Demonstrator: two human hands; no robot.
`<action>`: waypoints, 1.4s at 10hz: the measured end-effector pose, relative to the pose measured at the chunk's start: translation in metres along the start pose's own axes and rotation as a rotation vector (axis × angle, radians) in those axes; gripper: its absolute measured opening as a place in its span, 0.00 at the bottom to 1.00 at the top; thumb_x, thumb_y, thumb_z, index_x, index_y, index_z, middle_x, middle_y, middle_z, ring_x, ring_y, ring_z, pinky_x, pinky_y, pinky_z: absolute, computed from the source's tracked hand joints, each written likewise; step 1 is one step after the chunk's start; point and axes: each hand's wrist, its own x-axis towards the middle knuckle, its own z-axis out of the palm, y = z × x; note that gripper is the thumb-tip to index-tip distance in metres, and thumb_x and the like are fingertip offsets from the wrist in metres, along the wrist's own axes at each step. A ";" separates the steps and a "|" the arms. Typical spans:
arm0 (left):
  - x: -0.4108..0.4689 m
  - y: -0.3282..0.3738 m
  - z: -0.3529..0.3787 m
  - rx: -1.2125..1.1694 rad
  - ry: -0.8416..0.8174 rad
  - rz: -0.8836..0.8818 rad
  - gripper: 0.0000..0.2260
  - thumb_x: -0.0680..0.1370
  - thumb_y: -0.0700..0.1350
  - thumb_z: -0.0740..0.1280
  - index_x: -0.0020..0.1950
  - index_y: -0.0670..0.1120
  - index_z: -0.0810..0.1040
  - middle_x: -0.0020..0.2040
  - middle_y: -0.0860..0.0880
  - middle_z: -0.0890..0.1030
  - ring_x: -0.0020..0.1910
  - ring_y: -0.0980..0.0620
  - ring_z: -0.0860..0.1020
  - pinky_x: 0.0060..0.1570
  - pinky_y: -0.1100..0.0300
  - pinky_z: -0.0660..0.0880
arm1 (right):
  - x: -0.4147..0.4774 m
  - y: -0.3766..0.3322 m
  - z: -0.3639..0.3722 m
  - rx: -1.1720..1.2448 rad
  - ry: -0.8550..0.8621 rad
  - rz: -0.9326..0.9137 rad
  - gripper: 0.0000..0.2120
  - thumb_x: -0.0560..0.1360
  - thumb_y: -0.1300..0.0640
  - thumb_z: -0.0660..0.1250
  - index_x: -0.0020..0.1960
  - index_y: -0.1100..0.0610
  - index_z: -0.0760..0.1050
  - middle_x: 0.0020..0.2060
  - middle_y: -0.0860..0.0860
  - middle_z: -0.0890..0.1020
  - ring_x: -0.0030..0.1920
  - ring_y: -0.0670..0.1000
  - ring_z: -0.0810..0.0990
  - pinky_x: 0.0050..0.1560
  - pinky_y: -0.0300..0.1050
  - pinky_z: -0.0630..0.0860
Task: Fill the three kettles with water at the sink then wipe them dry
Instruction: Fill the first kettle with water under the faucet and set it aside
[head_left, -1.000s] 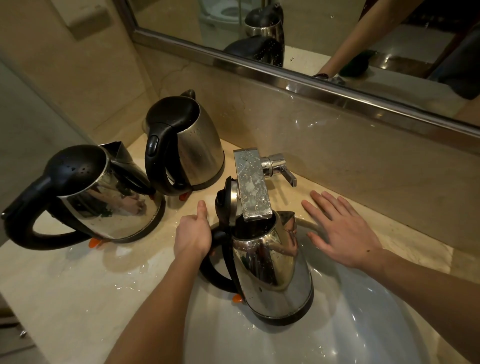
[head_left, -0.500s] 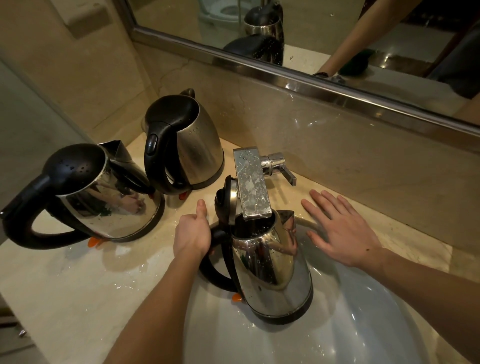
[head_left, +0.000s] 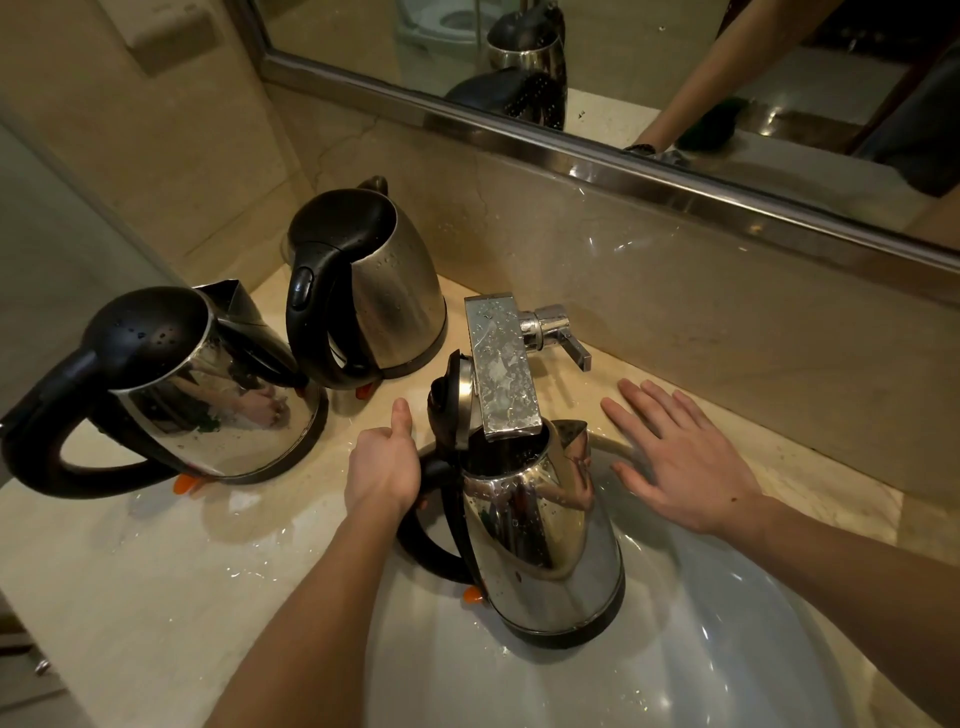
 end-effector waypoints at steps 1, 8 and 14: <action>-0.001 0.001 0.000 0.000 0.006 -0.008 0.27 0.83 0.61 0.50 0.34 0.44 0.67 0.32 0.44 0.72 0.35 0.45 0.74 0.47 0.48 0.74 | 0.000 0.000 -0.001 0.002 0.003 -0.001 0.35 0.78 0.33 0.36 0.79 0.48 0.51 0.79 0.52 0.56 0.78 0.54 0.54 0.74 0.55 0.50; -0.003 0.004 -0.002 -0.005 -0.004 -0.022 0.25 0.84 0.60 0.51 0.34 0.44 0.66 0.33 0.45 0.70 0.34 0.48 0.71 0.43 0.54 0.66 | 0.001 0.002 0.005 -0.010 0.015 -0.002 0.33 0.78 0.35 0.44 0.80 0.46 0.47 0.79 0.51 0.51 0.79 0.52 0.49 0.76 0.54 0.48; -0.006 0.005 0.000 -0.041 -0.005 -0.009 0.25 0.84 0.57 0.52 0.33 0.44 0.66 0.31 0.46 0.69 0.32 0.49 0.70 0.44 0.53 0.67 | 0.000 0.002 0.005 0.011 0.032 -0.008 0.33 0.78 0.34 0.41 0.80 0.46 0.48 0.79 0.50 0.52 0.79 0.52 0.49 0.75 0.54 0.48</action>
